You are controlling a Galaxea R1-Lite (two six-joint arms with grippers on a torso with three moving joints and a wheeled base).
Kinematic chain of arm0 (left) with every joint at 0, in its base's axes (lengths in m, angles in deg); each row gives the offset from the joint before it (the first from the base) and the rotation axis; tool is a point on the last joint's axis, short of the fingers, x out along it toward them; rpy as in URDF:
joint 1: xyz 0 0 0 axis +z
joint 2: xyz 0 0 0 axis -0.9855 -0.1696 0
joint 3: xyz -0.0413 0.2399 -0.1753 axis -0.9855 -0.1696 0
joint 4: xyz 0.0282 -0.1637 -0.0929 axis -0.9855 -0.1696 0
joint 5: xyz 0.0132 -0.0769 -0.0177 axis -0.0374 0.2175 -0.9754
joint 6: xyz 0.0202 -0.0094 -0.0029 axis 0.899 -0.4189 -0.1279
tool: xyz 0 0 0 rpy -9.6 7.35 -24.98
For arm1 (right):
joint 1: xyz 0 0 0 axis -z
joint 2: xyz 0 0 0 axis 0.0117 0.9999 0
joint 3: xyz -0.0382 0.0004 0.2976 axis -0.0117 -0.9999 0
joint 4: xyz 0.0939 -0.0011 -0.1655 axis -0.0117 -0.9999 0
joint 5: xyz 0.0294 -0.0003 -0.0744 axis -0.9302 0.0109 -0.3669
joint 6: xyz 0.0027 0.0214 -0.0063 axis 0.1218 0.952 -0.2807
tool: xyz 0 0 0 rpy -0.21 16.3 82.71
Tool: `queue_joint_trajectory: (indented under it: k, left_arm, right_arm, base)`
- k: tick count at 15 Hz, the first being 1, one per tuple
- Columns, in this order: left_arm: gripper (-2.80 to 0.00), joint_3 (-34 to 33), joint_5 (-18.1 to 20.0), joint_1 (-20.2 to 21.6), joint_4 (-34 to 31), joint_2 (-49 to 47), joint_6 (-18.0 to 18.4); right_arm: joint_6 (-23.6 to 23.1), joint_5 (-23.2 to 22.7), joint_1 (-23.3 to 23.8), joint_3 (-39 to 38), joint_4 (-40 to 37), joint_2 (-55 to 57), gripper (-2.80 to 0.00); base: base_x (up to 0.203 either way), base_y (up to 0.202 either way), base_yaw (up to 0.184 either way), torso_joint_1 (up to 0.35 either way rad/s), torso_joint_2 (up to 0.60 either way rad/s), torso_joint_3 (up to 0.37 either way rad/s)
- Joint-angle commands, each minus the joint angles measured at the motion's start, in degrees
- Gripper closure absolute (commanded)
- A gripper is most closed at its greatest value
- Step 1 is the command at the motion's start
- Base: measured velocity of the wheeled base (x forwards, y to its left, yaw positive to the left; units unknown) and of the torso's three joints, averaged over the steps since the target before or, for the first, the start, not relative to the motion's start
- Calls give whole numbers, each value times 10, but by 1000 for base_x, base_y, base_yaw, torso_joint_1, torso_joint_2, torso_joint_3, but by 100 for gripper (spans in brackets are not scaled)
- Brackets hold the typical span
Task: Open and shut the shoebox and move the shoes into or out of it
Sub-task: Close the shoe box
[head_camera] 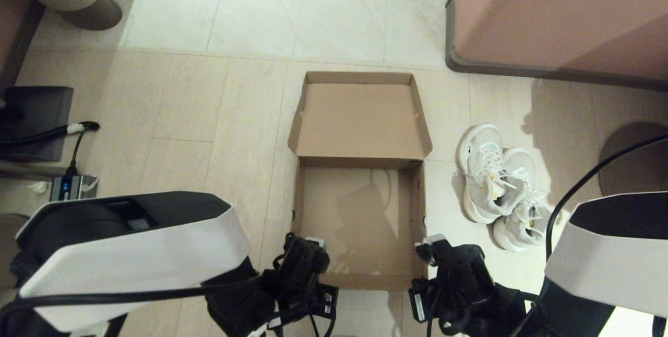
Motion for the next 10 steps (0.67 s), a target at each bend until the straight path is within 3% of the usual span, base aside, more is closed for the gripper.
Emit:
queue_joint_trajectory:
  k: [1, 6, 10]
  left_arm:
    - [0, 21, -1, 5, 3, 26, 0]
    - [0, 97, -6, 27, -1, -33, 0]
    - [0, 85, -8, 30, -3, -44, 1]
  right_arm:
    - [-3, 2, 10, 23, 1, -22, 0]
    - [-7, 40, 15, 81, -21, 52, 0]
    - [-24, 41, 14, 92, -20, 86, 0]
  base:
    - [0, 0, 0, 0, 0, 0]
    - [0, 0, 0, 0, 0, 0]
    - [0, 0, 0, 0, 0, 0]
